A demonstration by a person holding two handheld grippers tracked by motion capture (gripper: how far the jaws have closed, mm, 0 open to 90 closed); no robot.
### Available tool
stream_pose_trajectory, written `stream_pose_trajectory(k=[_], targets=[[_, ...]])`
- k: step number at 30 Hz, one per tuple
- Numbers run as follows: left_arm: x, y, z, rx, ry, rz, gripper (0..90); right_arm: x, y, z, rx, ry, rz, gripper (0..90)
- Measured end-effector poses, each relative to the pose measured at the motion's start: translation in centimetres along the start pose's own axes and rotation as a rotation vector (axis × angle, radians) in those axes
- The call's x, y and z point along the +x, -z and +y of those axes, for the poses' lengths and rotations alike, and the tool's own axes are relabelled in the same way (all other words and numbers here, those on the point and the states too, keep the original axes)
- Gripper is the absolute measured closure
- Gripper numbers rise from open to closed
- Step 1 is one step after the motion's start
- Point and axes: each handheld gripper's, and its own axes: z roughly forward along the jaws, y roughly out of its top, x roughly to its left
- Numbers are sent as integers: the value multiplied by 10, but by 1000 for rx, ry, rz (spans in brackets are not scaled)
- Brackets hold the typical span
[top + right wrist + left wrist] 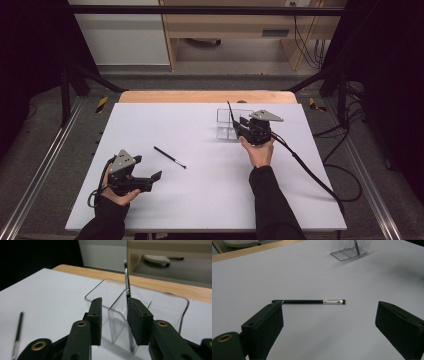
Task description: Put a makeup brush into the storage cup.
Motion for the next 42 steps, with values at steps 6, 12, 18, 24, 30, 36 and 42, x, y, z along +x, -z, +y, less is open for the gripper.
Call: stream_pose_trajectory(k=[6,12,18,24,30,36,42], targets=[[-1,0,0,-2,2,0,69,3,24,-7,7,6,81,565],[0,0,0,-1,5,3,68,3,50,-16,-25,-2,135,500],[-1,0,0,0,5,6,68,2,67,-22,-21,17,142,447],[0,-1,0,-1,8,7,67,3,79,-27,-17,36,145,397],[0,-1,0,-2,9,8,67,5,86,-31,-11,50,154,346],[0,0,0,-3,12,6,66,3,98,-38,-14,54,143,253],[1,0,0,-6,14,9,66,5,107,-45,8,70,132,182]])
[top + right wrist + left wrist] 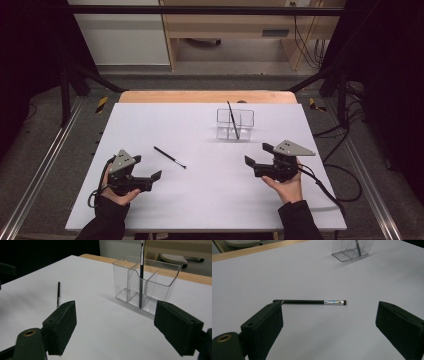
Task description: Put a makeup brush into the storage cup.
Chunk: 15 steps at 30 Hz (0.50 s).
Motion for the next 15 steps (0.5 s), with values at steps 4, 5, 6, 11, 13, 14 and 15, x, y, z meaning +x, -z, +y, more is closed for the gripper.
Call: stream_pose_trajectory(k=[4,5,6,11,13,14,15], targets=[[1,0,0,1,1,0,64,-2,5,-5,6,-9,-21,135],[1,0,0,1,1,0,64,-2,6,-7,7,-12,-27,124],[1,0,0,-1,4,0,64,-3,7,-8,9,-8,-30,122],[2,1,0,-4,5,1,64,-4,14,-13,9,-13,-40,75],[2,1,0,-4,6,2,64,-5,17,-16,7,-14,-46,65],[2,1,0,-5,7,3,64,-5,18,-17,10,-18,-50,61],[2,1,0,-5,7,3,64,-6,19,-19,16,-18,-54,58]])
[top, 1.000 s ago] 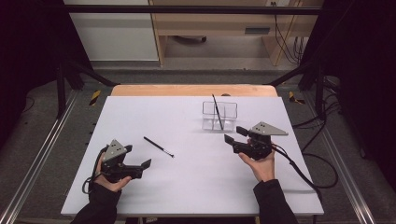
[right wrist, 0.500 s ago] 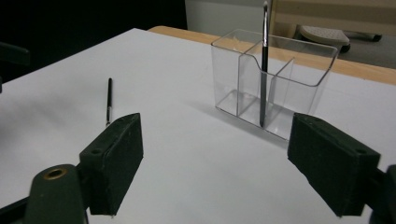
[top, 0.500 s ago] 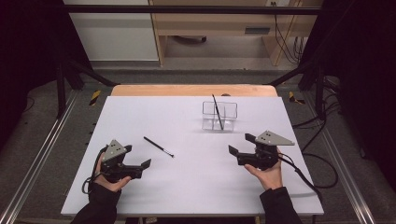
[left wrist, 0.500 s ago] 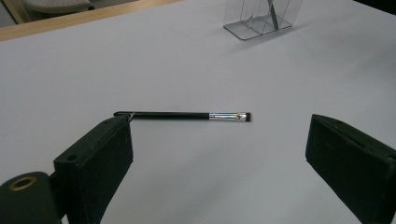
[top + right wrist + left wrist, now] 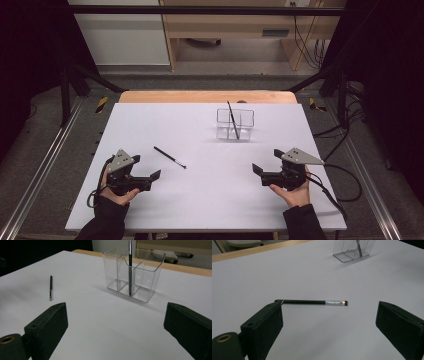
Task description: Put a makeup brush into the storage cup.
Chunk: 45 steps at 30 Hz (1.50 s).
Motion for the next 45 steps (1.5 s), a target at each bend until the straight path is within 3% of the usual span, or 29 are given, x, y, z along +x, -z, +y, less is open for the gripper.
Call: stream_pose_trajectory(k=[14,23,31,45], targets=[[0,-1,2,-8,8,13,66,-2,4,-4,0,-5,-12,60],[0,-10,5,4,37,47,72,-2,5,-3,1,4,-18,62],[4,-17,12,11,40,50,80,-2,7,-1,-7,-1,-20,65],[13,-24,24,42,-12,30,79,0,5,-2,2,1,-15,64]])
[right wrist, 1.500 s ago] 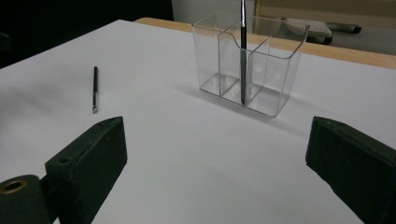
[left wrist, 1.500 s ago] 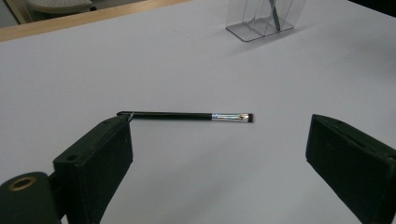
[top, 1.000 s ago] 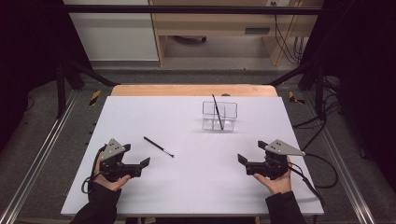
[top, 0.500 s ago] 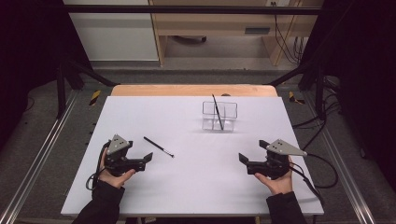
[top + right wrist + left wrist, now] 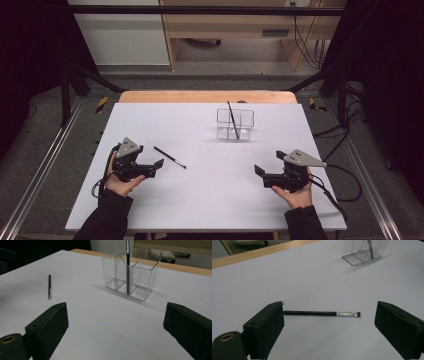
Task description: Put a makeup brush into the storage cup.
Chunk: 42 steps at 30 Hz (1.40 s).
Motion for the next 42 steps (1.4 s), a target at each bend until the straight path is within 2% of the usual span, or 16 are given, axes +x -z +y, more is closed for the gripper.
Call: stream_pose_trajectory(k=[5,8,12,15,19,25,28,42], targets=[[1,-7,5,22,-25,-4,78,0,0,0,1,2,-1,64],[1,-12,7,35,-22,-4,76,0,0,0,2,2,0,64],[-4,-19,7,61,-7,21,75,1,-1,-1,6,-1,1,64],[-6,-26,7,68,24,28,74,1,-1,-1,8,0,-2,63],[-9,-32,7,73,44,32,74,0,-1,-1,5,-1,-2,63],[-13,-44,6,96,60,43,80,0,-1,-1,7,0,-1,63],[-16,-51,4,105,80,46,81,0,-1,-1,7,-1,0,63],[-25,-80,-6,153,121,88,138,1,-2,-1,8,4,1,63]])
